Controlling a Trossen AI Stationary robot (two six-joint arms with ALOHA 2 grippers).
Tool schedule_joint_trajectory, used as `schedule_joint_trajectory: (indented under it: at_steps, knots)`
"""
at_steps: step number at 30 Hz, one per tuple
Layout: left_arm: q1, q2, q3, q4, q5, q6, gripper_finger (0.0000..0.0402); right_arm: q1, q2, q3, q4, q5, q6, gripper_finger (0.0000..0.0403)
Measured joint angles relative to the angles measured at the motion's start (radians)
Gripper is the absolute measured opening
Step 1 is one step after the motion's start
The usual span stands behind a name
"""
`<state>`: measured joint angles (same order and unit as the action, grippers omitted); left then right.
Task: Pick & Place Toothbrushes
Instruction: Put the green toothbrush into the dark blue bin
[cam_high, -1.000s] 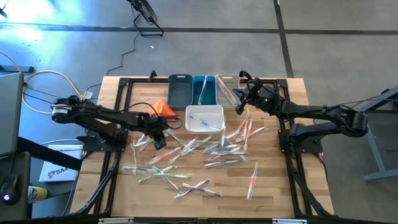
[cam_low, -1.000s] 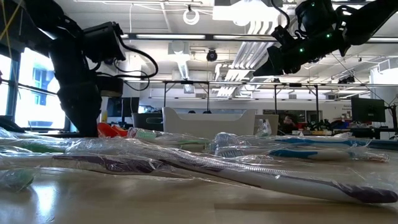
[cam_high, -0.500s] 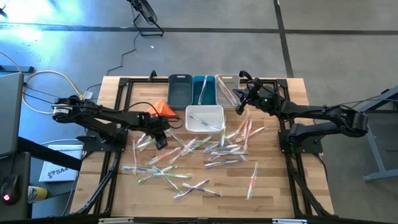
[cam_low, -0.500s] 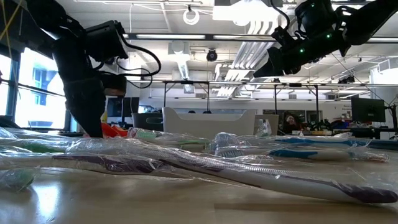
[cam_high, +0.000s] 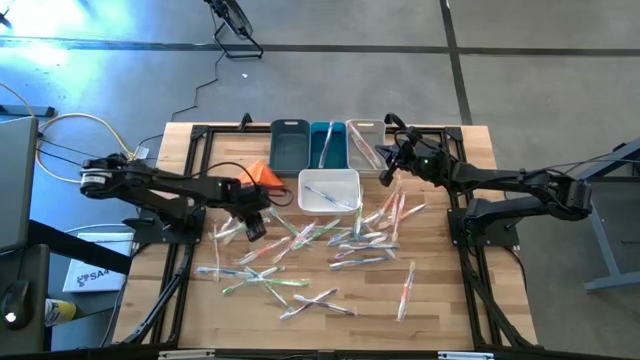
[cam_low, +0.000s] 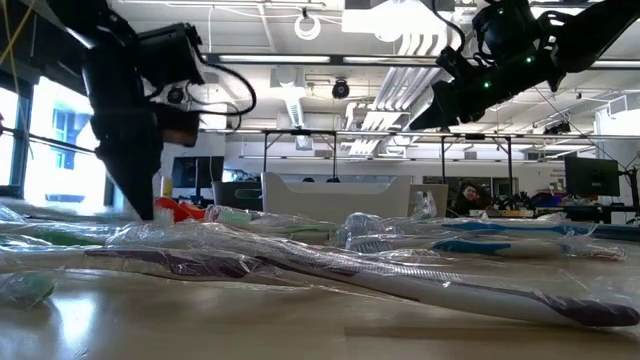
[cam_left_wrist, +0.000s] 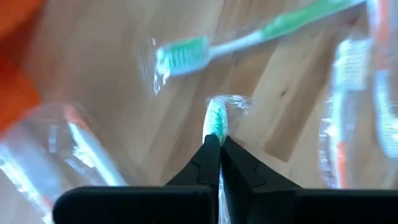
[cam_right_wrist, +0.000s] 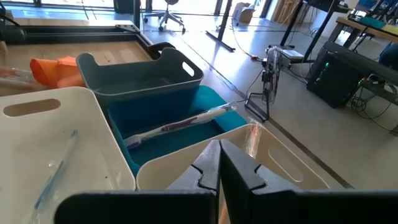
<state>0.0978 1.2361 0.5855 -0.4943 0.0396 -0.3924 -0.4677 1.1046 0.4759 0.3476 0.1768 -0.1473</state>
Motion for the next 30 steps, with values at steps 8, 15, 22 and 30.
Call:
schedule_joint_trajectory:
  at_steps: [8,15,22,30]
  knots:
    - [0.000,-0.079,0.128,-0.129,-0.031,0.024,0.0000,0.000,0.000,0.000,0.007,0.000,-0.015,0.0002]
    - [0.000,-0.129,0.235,-0.217,-0.037,0.023,0.0000,0.000,0.000,0.000,0.005,0.000,-0.019,0.0002]
    - [0.000,-0.155,0.304,-0.215,-0.071,0.020,0.0000,0.000,0.000,0.000,0.001,0.000,-0.041,0.0002]
    - [0.000,-0.155,0.349,-0.213,-0.100,0.018,0.0000,0.000,0.000,0.000,0.001,0.000,-0.041,0.0002]
